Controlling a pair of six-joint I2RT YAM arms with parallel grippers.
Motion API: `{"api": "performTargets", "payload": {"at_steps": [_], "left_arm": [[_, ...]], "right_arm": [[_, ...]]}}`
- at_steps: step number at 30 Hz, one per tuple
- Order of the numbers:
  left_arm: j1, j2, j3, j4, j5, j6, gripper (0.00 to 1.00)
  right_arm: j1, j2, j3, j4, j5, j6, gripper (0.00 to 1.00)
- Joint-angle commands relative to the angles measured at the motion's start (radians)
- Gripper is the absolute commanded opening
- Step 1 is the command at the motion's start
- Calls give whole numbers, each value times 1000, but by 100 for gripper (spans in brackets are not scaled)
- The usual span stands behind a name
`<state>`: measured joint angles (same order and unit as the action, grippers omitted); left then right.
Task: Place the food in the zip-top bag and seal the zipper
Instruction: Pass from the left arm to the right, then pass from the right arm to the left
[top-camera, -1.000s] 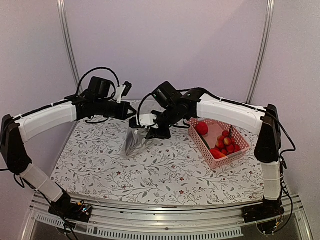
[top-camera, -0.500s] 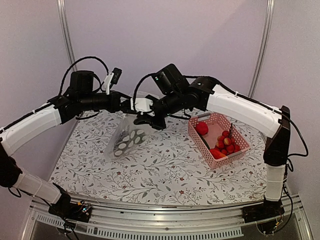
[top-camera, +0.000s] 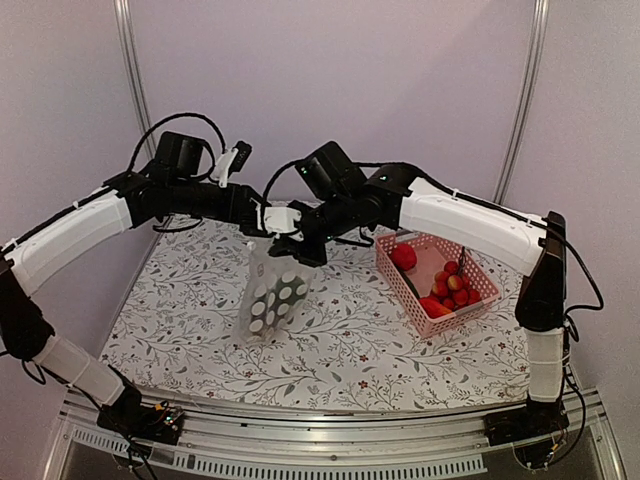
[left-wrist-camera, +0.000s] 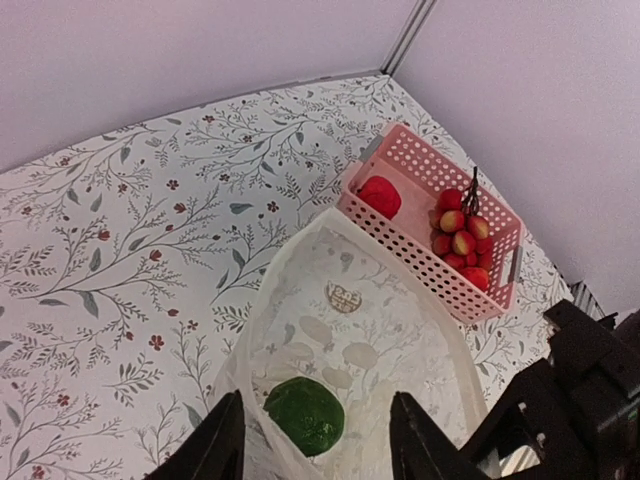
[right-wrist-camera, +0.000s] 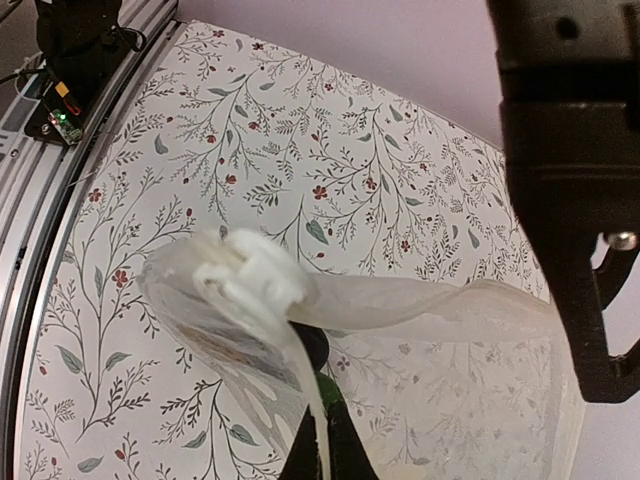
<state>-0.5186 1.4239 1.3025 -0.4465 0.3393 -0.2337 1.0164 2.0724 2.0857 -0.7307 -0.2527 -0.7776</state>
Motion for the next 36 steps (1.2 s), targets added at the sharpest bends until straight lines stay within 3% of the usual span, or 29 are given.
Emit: {"api": "performTargets", "payload": {"at_steps": [1,11,17,25,27,29,32,36], "left_arm": [[-41,23,120,-234,-130,-34,50],[-75,47,190,-426,-215,-132,52],[-81,25,146,-415,-116,-201,46],[-83,33,171,-471,-97,-241,13],[-83,32,185,-488,-110,-240,11],[-84,37,199,-511,-117,-240,11],[-87,59,217,-553,-138,-237,29],[-92,64,217,-568,-145,-239,32]], "right_arm": [[6,-8,-12,17,30,21,0],[60,-1,-36,48,119,22,0],[87,-22,-72,86,173,28,0],[97,-38,-107,109,211,33,0],[97,-51,-117,119,214,35,0],[97,-58,-118,123,214,37,0],[97,-68,-117,126,211,38,0],[97,-70,-121,128,207,41,0]]}}
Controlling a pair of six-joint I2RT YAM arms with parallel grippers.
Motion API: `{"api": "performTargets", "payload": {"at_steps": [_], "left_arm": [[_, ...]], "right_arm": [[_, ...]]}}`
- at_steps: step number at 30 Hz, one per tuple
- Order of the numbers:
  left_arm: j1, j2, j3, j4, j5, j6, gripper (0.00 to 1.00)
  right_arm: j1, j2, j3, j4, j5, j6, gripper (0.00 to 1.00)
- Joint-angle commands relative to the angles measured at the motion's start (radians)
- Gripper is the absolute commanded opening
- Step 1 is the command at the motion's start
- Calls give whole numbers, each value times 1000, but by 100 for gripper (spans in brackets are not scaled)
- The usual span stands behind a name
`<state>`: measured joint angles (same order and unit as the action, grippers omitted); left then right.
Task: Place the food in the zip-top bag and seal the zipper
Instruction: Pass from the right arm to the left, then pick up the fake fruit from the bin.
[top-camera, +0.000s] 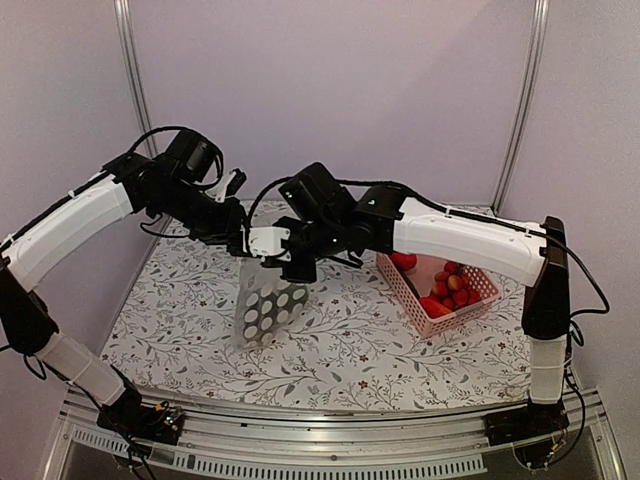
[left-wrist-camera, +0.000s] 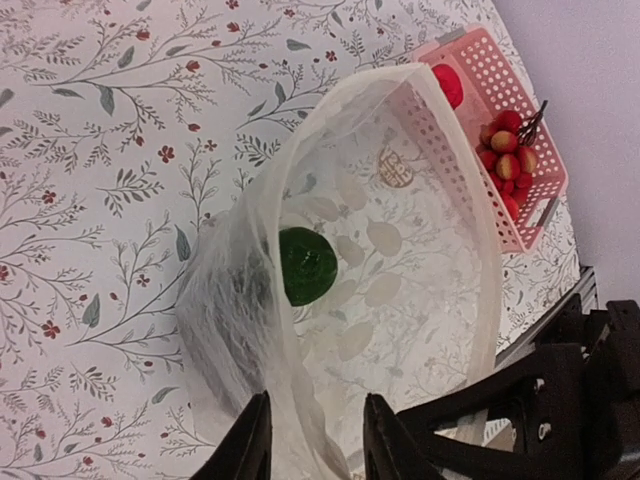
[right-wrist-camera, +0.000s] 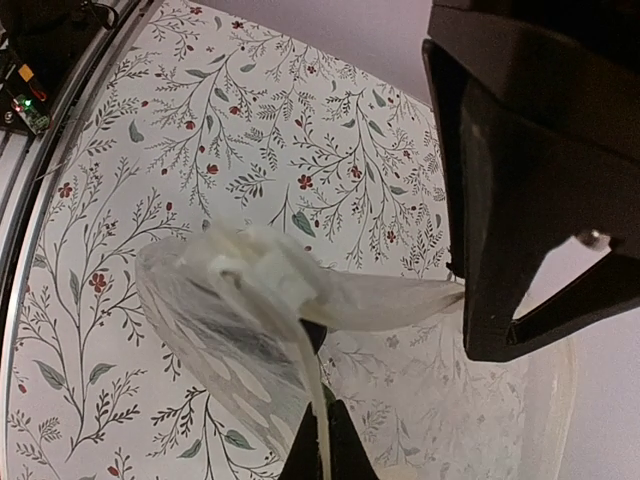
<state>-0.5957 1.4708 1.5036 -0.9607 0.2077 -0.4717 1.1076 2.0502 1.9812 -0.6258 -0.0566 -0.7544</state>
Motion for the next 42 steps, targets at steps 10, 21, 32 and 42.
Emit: {"api": "performTargets", "payload": {"at_steps": [10,21,32,42], "left_arm": [[-15,47,11,-31,25,1,2],[-15,55,14,9,-1,64,0],[-13,13,-11,65,-77,148,0],[-14,-7,-74,123,-54,140,0]], "right_arm": [[6,-46,-35,40,4,28,0],[-11,-183,-45,-86,-258,78,41],[-351,-421,-318,-183,-380,158,47],[-760,-627,-735,-52,-300,273,44]]}}
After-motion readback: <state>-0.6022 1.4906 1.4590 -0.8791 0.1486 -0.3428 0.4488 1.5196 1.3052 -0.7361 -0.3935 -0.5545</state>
